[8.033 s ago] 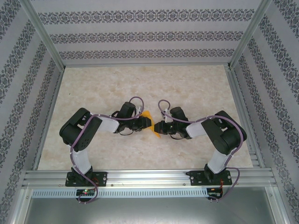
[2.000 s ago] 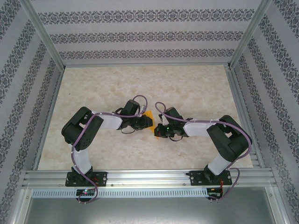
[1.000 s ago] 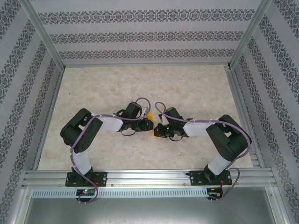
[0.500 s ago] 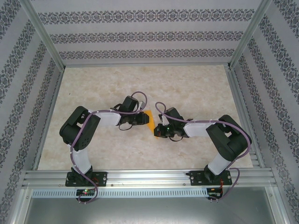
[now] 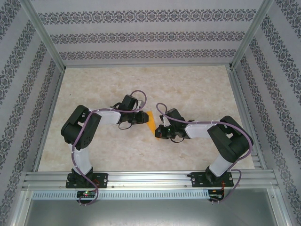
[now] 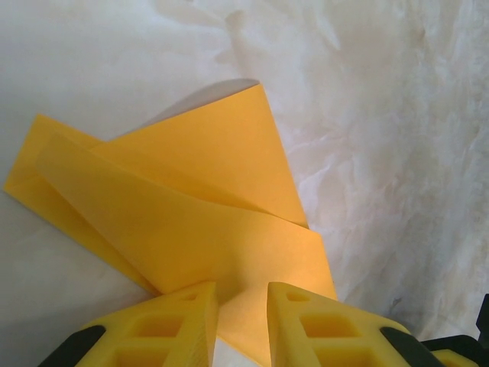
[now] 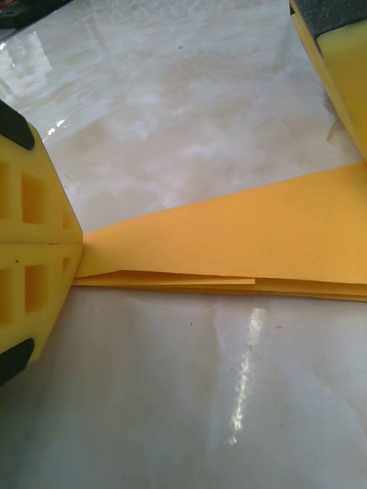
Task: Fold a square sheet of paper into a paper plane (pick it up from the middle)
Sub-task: Fold the wing for the fifth time at the center of the table.
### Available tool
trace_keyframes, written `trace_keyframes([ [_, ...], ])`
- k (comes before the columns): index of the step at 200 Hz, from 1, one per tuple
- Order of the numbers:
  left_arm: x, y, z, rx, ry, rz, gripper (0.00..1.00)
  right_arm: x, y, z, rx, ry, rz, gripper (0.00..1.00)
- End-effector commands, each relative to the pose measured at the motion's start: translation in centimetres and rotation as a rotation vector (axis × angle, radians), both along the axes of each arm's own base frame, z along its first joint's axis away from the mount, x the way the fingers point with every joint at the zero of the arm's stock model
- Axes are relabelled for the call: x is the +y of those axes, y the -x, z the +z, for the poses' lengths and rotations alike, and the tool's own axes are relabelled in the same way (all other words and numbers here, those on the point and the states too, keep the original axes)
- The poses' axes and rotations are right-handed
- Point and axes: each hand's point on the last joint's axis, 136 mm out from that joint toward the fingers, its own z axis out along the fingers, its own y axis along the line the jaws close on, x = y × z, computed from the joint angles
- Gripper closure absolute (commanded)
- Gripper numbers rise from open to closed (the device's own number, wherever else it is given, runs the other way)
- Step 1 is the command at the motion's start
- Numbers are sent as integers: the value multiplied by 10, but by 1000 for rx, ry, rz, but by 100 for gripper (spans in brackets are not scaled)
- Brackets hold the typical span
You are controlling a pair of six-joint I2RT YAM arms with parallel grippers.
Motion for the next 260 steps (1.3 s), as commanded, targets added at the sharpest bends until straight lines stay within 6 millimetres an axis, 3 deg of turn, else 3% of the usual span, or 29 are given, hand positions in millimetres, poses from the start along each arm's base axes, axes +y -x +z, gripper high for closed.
trace_keyframes([
  [1, 20, -10, -18, 16, -75, 59, 74, -48, 50, -57, 201, 227, 3, 96],
  [143, 80, -67, -26, 7, -119, 217, 74, -51, 53, -61, 210, 236, 1, 96],
  [178, 83, -73, -6, -25, -114, 202, 74, -50, 53, -61, 207, 231, 3, 96],
  [223, 68, -54, 47, -84, 5, 185, 74, -50, 52, -57, 199, 226, -1, 96],
  [260, 34, -16, 51, -53, 113, 130, 78, -50, 50, -56, 195, 228, -9, 99],
])
